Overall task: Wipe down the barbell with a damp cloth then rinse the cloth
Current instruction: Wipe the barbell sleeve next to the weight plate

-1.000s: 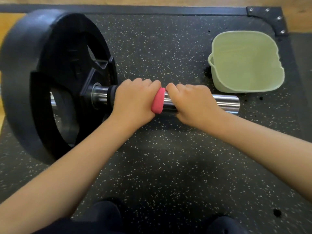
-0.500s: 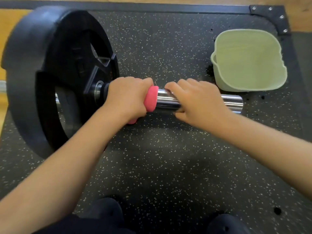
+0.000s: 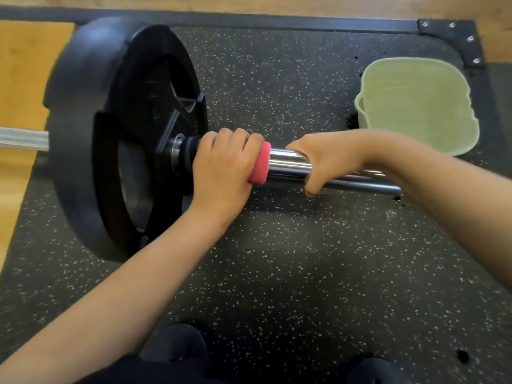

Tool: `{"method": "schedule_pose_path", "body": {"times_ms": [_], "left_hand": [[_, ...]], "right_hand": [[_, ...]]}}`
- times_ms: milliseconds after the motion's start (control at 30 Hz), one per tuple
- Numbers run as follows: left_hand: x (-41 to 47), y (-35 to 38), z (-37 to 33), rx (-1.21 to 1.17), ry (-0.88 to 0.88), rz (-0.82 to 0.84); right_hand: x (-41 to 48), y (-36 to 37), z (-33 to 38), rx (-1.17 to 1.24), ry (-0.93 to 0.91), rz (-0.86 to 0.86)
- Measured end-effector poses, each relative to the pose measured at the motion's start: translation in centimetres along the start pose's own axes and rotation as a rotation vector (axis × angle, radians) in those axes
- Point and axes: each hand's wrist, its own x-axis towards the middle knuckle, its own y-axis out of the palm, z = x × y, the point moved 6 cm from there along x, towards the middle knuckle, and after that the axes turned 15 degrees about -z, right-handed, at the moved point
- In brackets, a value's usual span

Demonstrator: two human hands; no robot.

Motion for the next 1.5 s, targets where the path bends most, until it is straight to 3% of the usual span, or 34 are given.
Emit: {"method": "schedule_pose_path", "body": {"times_ms": [67, 167, 233, 300, 367, 433, 667, 833, 1167, 1367, 1500], "left_hand": [[-0.1, 0.0, 0.0, 0.001, 0.007, -0.009], [0.1, 0.2, 0.3, -0.011, 0.046, 0.027], [0.8, 0.1, 0.1, -0.018, 0.068, 0.136], [1.5, 0.5, 0.3, -0.029, 0.036, 0.377], [2.2, 1.2, 0.7, -0.037, -0.014, 0.620], [2.6, 1.5, 1.0, -0.045, -0.033, 0.742], [1.8, 0.8, -0.5, -0.100, 0.101, 0.402], [1.6, 0.8, -3.0, -0.103, 0.183, 0.274], [3.1, 1.9, -11.3, -0.129, 0.284, 0.334], [3.1, 1.4, -10.4, -0.236, 0.305, 0.349], [2.3, -0.2, -6.2, -0.298, 0.134, 0.482]], "right_hand": [[0.2, 0.2, -0.1, 0.132, 0.018, 0.162], [0.3, 0.5, -0.1, 0.132, 0.021, 0.154], [-0.1, 0.4, -0.1, 0.027, 0.025, 0.058], [-0.9, -0.3, 0.3, -0.083, 0.026, -0.091], [-2.0, -1.0, 1.3, -0.100, -0.011, -0.273], [-3.1, -1.7, 2.1, -0.066, -0.052, -0.450], [-4.9, -3.7, 0.4, 0.173, -0.005, -0.837], [-5.7, -4.1, -0.6, 0.170, 0.031, -0.899], [-10.9, -0.9, -5.7, 0.129, 0.198, -0.869], [-12.0, 1.1, -3.1, 0.039, 0.002, -1.020], [-10.6, 1.4, -1.5, 0.040, -0.065, -1.006]]}}
